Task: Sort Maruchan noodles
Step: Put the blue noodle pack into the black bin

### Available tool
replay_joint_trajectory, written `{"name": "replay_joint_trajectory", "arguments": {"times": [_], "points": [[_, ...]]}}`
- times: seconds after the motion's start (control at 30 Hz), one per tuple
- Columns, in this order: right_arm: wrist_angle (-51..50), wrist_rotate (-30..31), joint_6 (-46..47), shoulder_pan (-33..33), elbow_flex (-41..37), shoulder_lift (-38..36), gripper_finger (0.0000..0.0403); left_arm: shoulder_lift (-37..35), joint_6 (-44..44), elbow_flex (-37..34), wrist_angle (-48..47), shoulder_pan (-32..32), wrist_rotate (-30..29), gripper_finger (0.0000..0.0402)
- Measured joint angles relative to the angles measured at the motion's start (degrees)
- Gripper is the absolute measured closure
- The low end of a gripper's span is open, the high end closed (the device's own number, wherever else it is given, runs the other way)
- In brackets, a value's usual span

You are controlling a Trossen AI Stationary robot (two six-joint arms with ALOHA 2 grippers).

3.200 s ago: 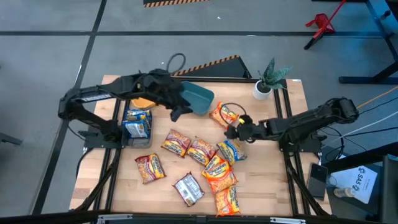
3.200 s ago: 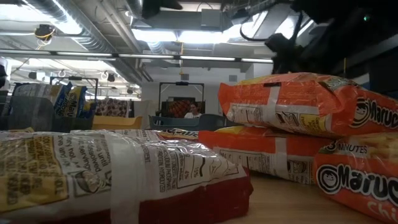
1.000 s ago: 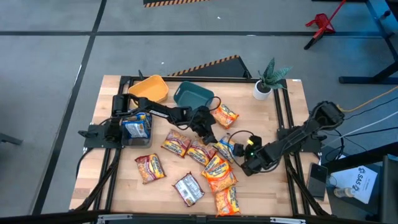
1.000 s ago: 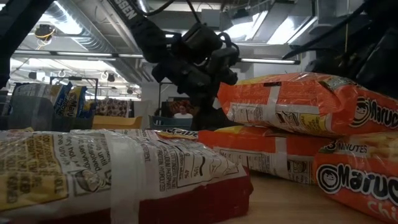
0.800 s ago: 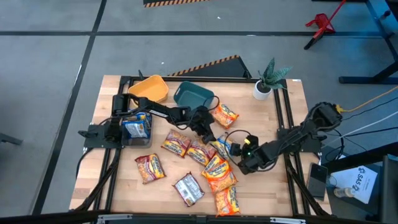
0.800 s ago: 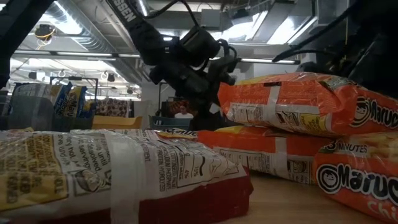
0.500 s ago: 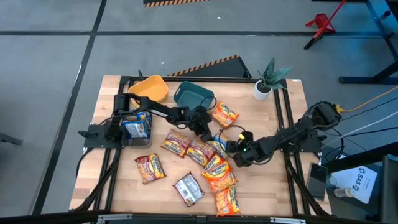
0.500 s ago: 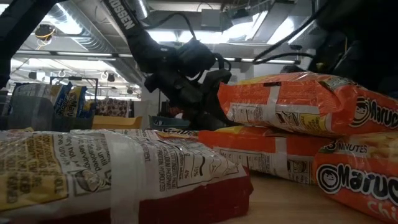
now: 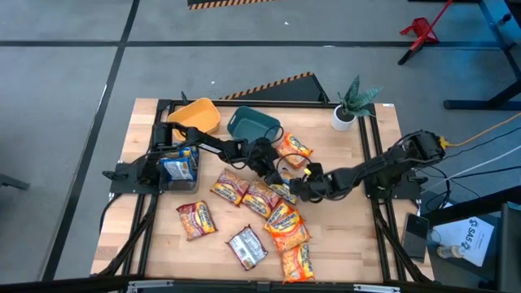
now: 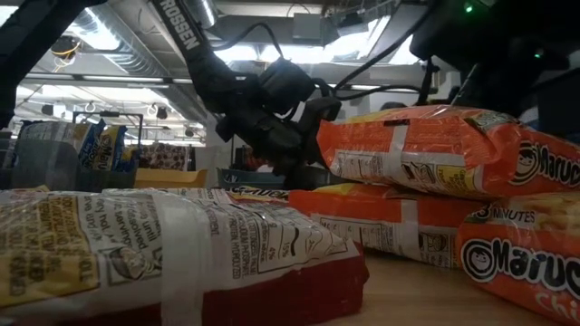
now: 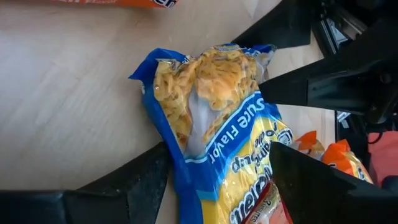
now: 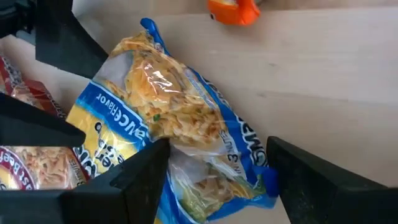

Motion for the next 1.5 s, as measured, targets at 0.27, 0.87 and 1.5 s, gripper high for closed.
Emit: {"name": "replay_joint_trajectory", "arguments": {"times": [0.27, 0.87, 1.5], "points": [[0.3, -0.6, -2.3, -0.3, 0.0, 0.0, 0.0143, -0.7, -6.0, -0.1, 0.7, 0.3, 0.2, 0.0193], [0.1, -3.2, -6.7, -0.4, -0.2, -2.5, 0.0175, -0.6, -9.8, -0.1, 1.6, 1.7, 5.7, 0.0275], [-7.5, -1.9, -10.4, 0.4, -0.1, -12.5, 0.0233, -1.9, -14.1, -0.1, 2.8, 2.1, 11.7, 0.0327]]}}
